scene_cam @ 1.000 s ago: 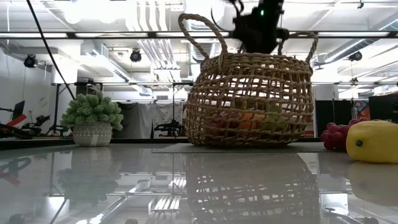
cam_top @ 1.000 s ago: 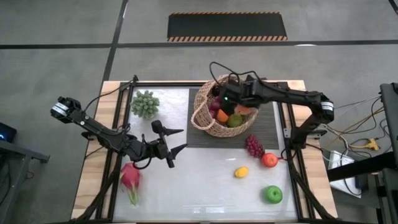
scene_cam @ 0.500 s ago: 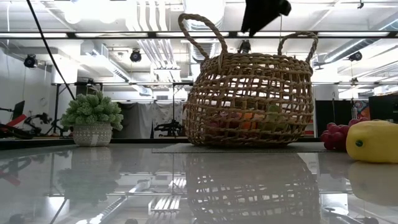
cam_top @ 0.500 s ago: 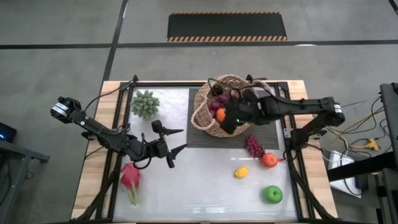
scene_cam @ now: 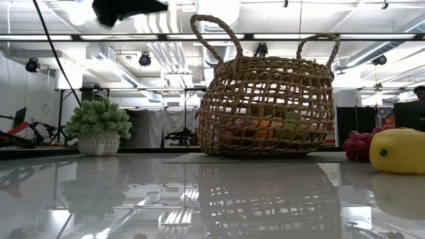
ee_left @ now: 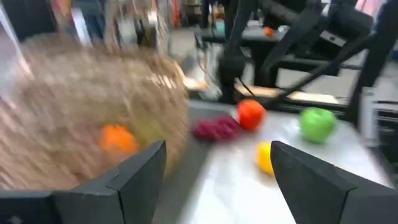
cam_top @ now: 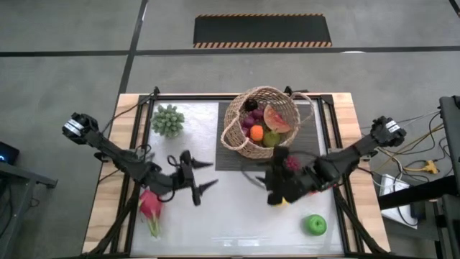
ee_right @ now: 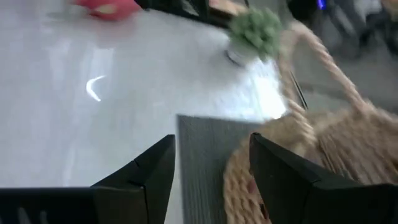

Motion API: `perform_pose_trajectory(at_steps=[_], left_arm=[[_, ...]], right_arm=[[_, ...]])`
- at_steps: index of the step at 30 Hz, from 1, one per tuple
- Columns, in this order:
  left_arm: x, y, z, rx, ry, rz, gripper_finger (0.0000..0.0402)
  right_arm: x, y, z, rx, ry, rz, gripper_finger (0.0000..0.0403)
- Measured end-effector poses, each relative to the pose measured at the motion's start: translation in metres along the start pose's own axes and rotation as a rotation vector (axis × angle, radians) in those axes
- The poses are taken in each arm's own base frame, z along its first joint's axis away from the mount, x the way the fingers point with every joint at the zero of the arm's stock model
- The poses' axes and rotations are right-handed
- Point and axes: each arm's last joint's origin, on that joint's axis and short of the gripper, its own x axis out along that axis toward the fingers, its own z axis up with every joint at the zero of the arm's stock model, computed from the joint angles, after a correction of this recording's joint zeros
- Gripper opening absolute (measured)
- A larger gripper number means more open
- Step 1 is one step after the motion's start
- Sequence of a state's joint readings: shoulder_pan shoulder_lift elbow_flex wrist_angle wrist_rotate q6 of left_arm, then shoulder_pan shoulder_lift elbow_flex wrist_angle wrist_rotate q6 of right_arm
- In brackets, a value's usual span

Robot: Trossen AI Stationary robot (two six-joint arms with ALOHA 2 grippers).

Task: Build produce basket
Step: Put the dragonfruit into the brown basket

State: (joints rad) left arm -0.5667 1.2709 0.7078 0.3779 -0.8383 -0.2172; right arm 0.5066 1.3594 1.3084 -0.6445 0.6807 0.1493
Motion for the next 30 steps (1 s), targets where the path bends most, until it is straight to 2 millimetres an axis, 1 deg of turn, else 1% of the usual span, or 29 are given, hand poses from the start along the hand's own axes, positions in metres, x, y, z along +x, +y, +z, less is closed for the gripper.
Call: perform_pose_trajectory(at_steps=[1, 3, 6, 8, 10, 12, 16, 19, 22, 24, 28, 30], left_arm=[[0.000, -0.005, -0.005, -0.057, 0.021, -0.010, 0.0270], [0.000, -0.016, -0.007, -0.170, 0.061, -0.022, 0.0270], [0.001, -0.031, -0.009, -0.293, 0.178, 0.014, 0.0270], [0.002, -0.037, -0.010, -0.353, 0.314, 0.086, 0.0267], [0.002, -0.041, -0.011, -0.411, 0.495, 0.194, 0.0262], [0.000, -0.044, -0.011, -0.463, 0.696, 0.343, 0.0256], [-0.012, -0.051, -0.014, -0.441, 1.088, 0.685, 0.0251], [-0.021, -0.057, -0.009, -0.437, 1.272, 0.859, 0.0251], [-0.029, -0.062, -0.010, -0.483, 1.368, 0.939, 0.0254], [-0.034, -0.064, -0.012, -0.513, 1.402, 0.972, 0.0263], [-0.044, -0.068, -0.018, -0.538, 1.465, 1.027, 0.0294], [-0.048, -0.068, -0.022, -0.535, 1.461, 1.053, 0.0311]], right_arm=[[0.000, 0.006, -0.003, -0.037, -0.025, 0.015, 0.0192], [-0.002, 0.012, -0.009, -0.089, -0.057, 0.032, 0.0191], [-0.005, 0.010, -0.016, -0.101, -0.075, 0.037, 0.0189], [-0.004, 0.008, -0.023, -0.094, -0.080, 0.034, 0.0189], [-0.003, 0.006, -0.029, -0.095, -0.088, 0.030, 0.0191], [-0.003, 0.005, -0.035, -0.094, -0.106, 0.031, 0.0191], [-0.005, 0.001, -0.045, -0.079, -0.147, 0.037, 0.0192], [-0.009, -0.003, -0.051, -0.065, -0.155, 0.044, 0.0191], [-0.013, -0.007, -0.056, -0.040, -0.169, 0.046, 0.0192], [-0.014, -0.009, -0.059, -0.033, -0.178, 0.047, 0.0191], [-0.017, -0.012, -0.062, -0.034, -0.185, 0.047, 0.0190], [-0.018, -0.013, -0.062, -0.037, -0.189, 0.046, 0.0190]])
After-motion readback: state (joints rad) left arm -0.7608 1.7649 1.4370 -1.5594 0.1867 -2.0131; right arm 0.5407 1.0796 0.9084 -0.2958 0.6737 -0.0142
